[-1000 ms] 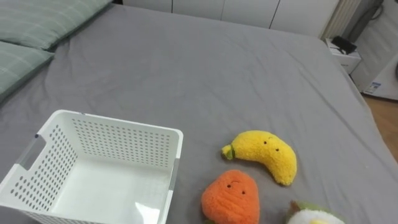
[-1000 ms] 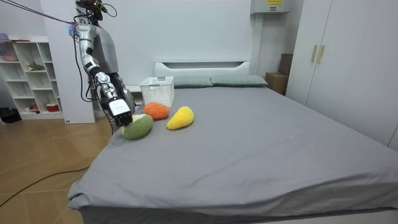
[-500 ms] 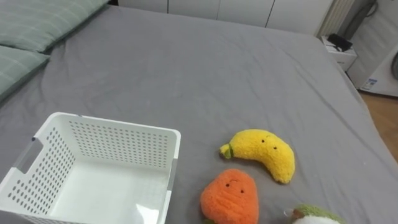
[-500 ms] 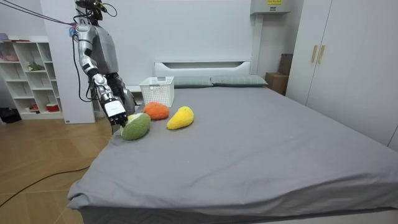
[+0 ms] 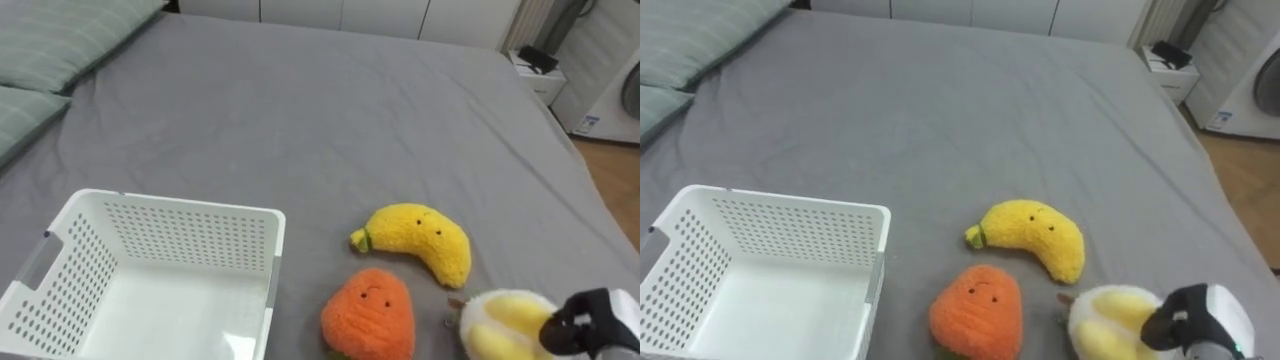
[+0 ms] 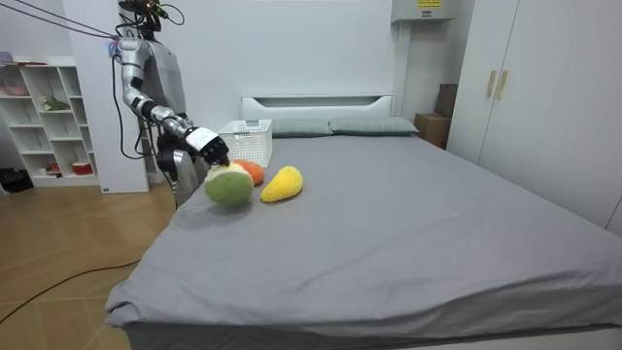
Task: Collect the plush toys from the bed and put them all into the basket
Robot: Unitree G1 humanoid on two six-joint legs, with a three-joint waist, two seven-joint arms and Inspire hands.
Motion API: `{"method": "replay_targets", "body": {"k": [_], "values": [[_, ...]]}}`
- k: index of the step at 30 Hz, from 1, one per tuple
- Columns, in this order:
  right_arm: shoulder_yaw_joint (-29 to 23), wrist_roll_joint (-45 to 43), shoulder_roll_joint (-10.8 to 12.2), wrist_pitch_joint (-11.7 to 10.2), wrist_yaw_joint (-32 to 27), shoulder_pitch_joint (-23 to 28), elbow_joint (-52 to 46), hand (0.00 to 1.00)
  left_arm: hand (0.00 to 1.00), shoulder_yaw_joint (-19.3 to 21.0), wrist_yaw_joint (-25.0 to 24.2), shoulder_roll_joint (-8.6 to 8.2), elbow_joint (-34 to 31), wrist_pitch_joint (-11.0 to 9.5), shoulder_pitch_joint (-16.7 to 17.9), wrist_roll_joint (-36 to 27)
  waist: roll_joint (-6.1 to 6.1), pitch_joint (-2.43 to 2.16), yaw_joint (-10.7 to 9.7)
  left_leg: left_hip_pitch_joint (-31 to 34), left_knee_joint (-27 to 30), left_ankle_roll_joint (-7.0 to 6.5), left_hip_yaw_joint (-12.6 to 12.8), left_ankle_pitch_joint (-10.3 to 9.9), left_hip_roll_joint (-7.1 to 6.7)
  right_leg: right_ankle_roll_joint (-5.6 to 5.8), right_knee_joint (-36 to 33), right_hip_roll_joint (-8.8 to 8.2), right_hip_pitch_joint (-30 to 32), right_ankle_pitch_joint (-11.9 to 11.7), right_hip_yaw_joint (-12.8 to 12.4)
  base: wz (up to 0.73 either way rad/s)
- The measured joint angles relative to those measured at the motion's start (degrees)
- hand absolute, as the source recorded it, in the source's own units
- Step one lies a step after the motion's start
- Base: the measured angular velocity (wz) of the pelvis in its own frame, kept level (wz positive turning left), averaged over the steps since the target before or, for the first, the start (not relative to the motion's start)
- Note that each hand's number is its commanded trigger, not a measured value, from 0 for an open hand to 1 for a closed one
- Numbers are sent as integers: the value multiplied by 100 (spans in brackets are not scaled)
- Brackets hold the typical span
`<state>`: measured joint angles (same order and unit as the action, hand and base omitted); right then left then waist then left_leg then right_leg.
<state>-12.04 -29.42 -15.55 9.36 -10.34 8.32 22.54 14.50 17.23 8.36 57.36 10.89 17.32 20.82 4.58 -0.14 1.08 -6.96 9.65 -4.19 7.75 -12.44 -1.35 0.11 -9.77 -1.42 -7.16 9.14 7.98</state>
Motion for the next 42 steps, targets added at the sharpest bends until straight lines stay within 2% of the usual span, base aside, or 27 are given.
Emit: {"method": "replay_targets", "body": {"k": [1,2,7,11,15,20,25,30,33,35,39,42], "values": [[-5,2,0,4,20,13,-250,100,0,1,-2,-7,0,-2,-1,-1,8,-23,-17,26,-1,-2,2,4,-1,0,1,0,16,0,-2,0],[-5,2,0,4,47,15,-386,100,0,2,-2,-7,-2,-2,-9,-1,-3,-25,-35,38,-2,-2,2,5,-1,0,2,0,26,0,-1,0],[2,89,-2,-1,137,-14,-1422,100,0,8,3,0,-149,-48,-21,-2,50,20,-60,46,-16,-3,4,4,1,2,7,3,32,1,-11,0],[25,-43,-1,7,349,-32,-1885,100,0,-5,5,-3,-170,-103,-50,7,96,19,-42,59,-14,-3,14,4,1,2,-5,3,57,1,-20,-2],[25,-43,-1,10,507,-41,-2177,100,0,-3,14,-2,-174,-102,-47,10,89,17,-32,75,-12,-3,32,4,2,3,-6,7,81,1,-77,-2],[111,-46,-12,138,716,-53,-2250,100,0,-12,44,-3,-175,-102,-94,0,80,1,72,82,-11,-3,46,5,4,3,-19,11,104,1,-99,-1],[295,-49,-40,198,850,-85,-3027,100,0,-11,112,-22,14,-103,-168,2,-22,-7,106,134,-9,-2,88,5,11,3,-23,18,169,-2,-144,-4],[488,-24,-63,214,1013,-365,-3570,100,0,-10,126,-35,65,-118,-146,0,-2,-8,129,177,-14,0,72,11,15,3,-27,11,204,-2,-59,2],[661,-58,-65,217,1054,-540,-3833,100,0,-7,123,-34,65,-142,-207,0,71,-16,249,217,-13,0,61,11,15,3,-11,6,226,-2,-25,5],[821,-54,-66,221,1139,-702,-3912,100,0,-10,120,-34,60,-150,-260,3,136,6,296,251,-4,-3,16,15,10,3,-2,-3,232,-2,28,11],[1241,-105,-60,256,1532,-1163,-3984,100,0,-74,109,-48,72,-174,-288,3,166,3,510,256,-2,-4,-30,15,6,3,12,-6,224,-2,81,4],[1526,-222,-27,269,1850,-1288,-4205,100,0,-154,97,-53,185,-180,-330,9,161,6,681,294,1,-6,-128,16,-10,3,19,-19,215,-2,178,15]]}}
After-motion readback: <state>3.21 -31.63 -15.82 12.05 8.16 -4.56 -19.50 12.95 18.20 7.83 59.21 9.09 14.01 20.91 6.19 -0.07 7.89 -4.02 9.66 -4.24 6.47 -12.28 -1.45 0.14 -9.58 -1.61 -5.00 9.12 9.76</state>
